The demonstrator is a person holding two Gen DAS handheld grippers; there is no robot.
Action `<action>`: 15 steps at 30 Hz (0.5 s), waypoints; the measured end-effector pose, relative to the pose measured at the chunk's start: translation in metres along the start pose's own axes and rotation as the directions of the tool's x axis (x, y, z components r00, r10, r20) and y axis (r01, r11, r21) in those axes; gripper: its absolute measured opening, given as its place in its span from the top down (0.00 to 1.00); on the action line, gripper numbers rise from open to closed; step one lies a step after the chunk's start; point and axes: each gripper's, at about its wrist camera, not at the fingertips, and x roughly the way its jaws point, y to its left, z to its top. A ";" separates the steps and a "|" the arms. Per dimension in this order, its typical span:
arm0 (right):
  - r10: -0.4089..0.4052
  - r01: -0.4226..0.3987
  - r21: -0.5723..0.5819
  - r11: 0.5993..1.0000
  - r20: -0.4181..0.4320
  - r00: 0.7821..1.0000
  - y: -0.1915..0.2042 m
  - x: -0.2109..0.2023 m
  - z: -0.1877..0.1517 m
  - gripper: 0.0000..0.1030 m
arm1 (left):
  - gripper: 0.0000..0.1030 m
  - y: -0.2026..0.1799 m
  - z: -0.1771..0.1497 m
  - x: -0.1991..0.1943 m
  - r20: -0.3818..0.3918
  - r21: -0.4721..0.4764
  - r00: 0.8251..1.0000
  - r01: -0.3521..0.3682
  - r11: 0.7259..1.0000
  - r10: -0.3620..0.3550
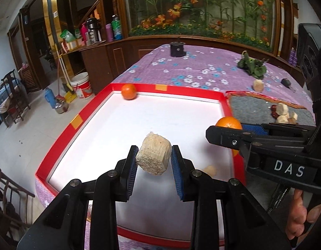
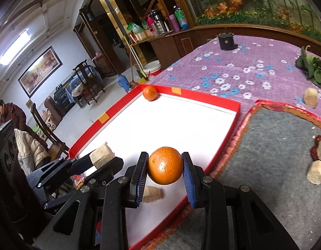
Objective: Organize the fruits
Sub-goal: 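Carry both items into the white tray and open both tools, then move both open tools back over the felt mat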
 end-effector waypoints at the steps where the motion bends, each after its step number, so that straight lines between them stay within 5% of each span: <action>1: -0.005 0.005 -0.002 1.000 -0.003 1.000 0.001 0.003 0.000 0.67 | 0.72 0.002 -0.001 0.001 -0.002 -0.004 1.000 -0.006 1.000 0.006; 5: -0.016 0.016 -0.016 1.000 -0.002 1.000 0.006 0.009 0.002 0.65 | 0.71 0.008 -0.001 0.005 -0.010 -0.015 0.998 -0.057 0.998 0.057; 9: -0.010 0.010 -0.021 1.000 0.037 0.999 0.007 -0.001 0.003 0.52 | 0.70 0.011 -0.001 0.005 -0.008 -0.015 0.996 -0.089 0.996 0.089; 15: -0.019 0.020 -0.018 1.000 0.072 0.997 0.005 -0.017 0.003 0.51 | 0.61 0.009 0.002 -0.006 0.029 -0.003 0.993 -0.118 0.993 0.118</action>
